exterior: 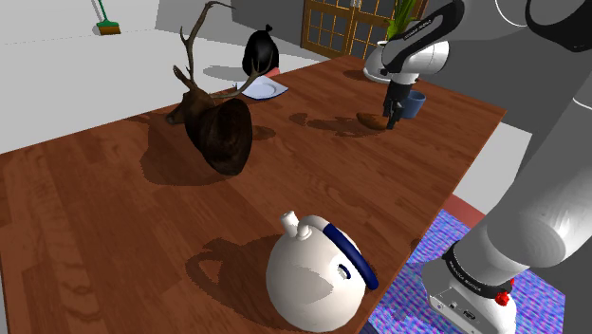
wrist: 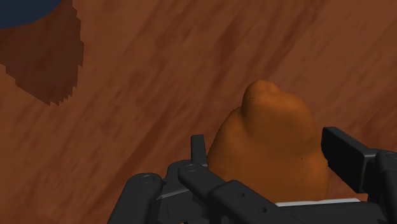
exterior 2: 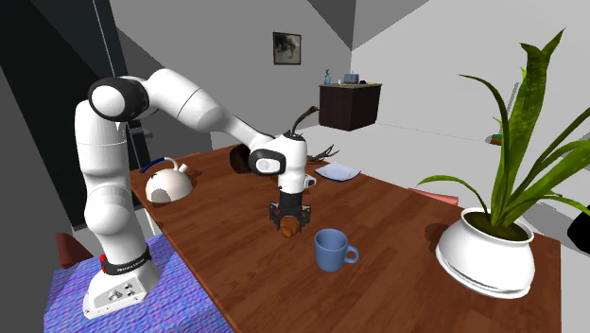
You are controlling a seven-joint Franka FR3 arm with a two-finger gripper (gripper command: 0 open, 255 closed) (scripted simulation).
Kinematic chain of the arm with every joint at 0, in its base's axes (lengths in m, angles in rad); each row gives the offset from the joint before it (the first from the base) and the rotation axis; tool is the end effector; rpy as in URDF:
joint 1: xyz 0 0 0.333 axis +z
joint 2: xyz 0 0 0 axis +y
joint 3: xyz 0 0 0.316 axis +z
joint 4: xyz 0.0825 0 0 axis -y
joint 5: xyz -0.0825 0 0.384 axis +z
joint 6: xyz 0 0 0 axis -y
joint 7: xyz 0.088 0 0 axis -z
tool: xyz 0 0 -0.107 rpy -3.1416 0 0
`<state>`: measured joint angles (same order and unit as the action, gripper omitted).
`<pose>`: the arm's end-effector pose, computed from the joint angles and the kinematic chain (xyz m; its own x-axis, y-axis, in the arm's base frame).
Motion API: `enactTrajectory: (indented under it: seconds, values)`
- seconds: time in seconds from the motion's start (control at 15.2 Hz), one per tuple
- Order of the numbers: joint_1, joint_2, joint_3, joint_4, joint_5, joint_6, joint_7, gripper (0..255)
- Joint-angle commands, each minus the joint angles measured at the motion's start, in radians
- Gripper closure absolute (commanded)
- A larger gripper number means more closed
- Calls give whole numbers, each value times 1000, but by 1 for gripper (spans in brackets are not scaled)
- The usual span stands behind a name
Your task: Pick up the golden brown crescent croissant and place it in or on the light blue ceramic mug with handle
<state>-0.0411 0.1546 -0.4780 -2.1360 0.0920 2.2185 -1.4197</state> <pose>0.4835 -0.2693 0.3377 0.6627 0.7488 -0.0086 0.7475 -0.6622 -0.0522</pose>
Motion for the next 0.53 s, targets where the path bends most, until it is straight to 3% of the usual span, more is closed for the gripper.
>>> enactTrajectory:
  seconds: [0.0,0.46]
  values:
    - [1,0,1,0,0,0,0,255]
    - [4,-25,-2,14,-15,-36,11,255]
